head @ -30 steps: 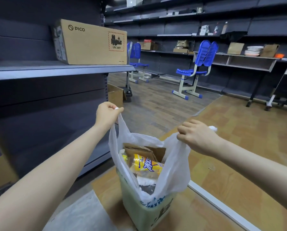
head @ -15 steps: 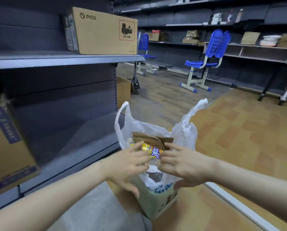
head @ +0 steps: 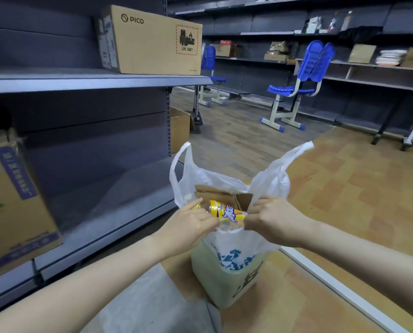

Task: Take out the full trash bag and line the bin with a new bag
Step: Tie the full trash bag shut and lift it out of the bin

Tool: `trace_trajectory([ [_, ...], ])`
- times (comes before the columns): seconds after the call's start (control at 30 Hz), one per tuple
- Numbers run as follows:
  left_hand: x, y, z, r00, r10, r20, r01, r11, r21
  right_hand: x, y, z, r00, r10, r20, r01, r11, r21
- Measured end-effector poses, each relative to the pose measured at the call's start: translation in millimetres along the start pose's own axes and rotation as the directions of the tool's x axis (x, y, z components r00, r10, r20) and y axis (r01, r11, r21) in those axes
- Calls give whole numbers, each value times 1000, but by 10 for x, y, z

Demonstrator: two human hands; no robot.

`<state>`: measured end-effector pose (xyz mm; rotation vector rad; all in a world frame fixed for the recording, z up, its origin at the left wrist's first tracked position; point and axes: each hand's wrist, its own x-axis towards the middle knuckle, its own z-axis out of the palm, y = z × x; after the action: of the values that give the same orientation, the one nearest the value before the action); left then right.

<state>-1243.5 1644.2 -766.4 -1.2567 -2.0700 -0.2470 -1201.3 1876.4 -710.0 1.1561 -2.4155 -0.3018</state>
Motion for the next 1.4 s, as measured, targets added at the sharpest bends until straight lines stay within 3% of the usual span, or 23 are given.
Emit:
trace_trajectory([
  [0.17, -18, 32, -22, 984, 26, 175, -5, 993, -118, -80, -4, 55, 998, 41, 55, -44, 997, 59],
  [0.23, -34, -67, -53, 967, 23, 255, 17, 988, -153, -111, 24, 37, 979, 19, 205, -35, 997, 74],
  [0.33, -45, -232, -41, 963, 39, 267, -31, 999, -33, -104, 84, -24, 940, -17, 341, 55, 993, -102],
  [0.4, 4, -268, -112, 963, -22, 268, 34, 999, -42, -72, 137, -81, 962, 9, 272, 35, 987, -157],
  [0.57, 40, -257, -107, 973, -40, 225, 74, 987, -143, -106, 113, -106, 997, -20, 70, 19, 1000, 16],
  [0.63, 43, -268, -109, 978, -52, 203, 89, 980, -176, -156, 125, -152, 999, 48, -6, -48, 999, 17],
  [0.7, 51, -310, -155, 982, -159, 100, 177, 963, -202, -191, 148, -260, 963, 205, -176, -194, 978, 81],
  [0.73, 70, -343, -197, 974, -227, 24, 227, 954, -194, -190, 161, -311, 908, 309, -283, -278, 950, 144],
  [0.8, 120, -438, -277, 935, -328, -134, 313, 942, -124, -132, 188, -390, 715, 574, -399, -496, 818, 290],
  [0.83, 155, -486, -318, 907, -378, -183, 369, 926, -82, -84, 202, -417, 589, 725, -357, -612, 689, 388],
  [0.9, 252, -558, -394, 829, -530, -179, 525, 847, -75, 12, 245, -435, 325, 939, -109, -745, 326, 582],
  [0.97, 377, -598, -440, 705, -707, -52, 695, 704, -144, 85, 361, -409, 162, 981, 104, -741, 51, 670],
  [1.0, 436, -627, -437, 644, -765, 21, 757, 633, -164, 112, 429, -377, 131, 981, 140, -733, 1, 680],
  [1.07, 541, -700, -394, 587, -803, 103, 806, 569, -162, 163, 557, -273, 141, 983, 121, -730, 21, 683],
  [1.17, 648, -758, -329, 645, -762, 51, 762, 636, -124, 283, 626, -181, 215, 976, 10, -715, 150, 683],
  [1.27, 743, -668, -291, 677, -735, 33, 724, 657, -211, 405, 609, -217, 316, 944, -90, -670, 289, 683],
  [1.4, 847, -489, -256, 721, -686, 101, 662, 639, -392, 623, 472, -344, 448, 882, -143, -462, 366, 808],
])
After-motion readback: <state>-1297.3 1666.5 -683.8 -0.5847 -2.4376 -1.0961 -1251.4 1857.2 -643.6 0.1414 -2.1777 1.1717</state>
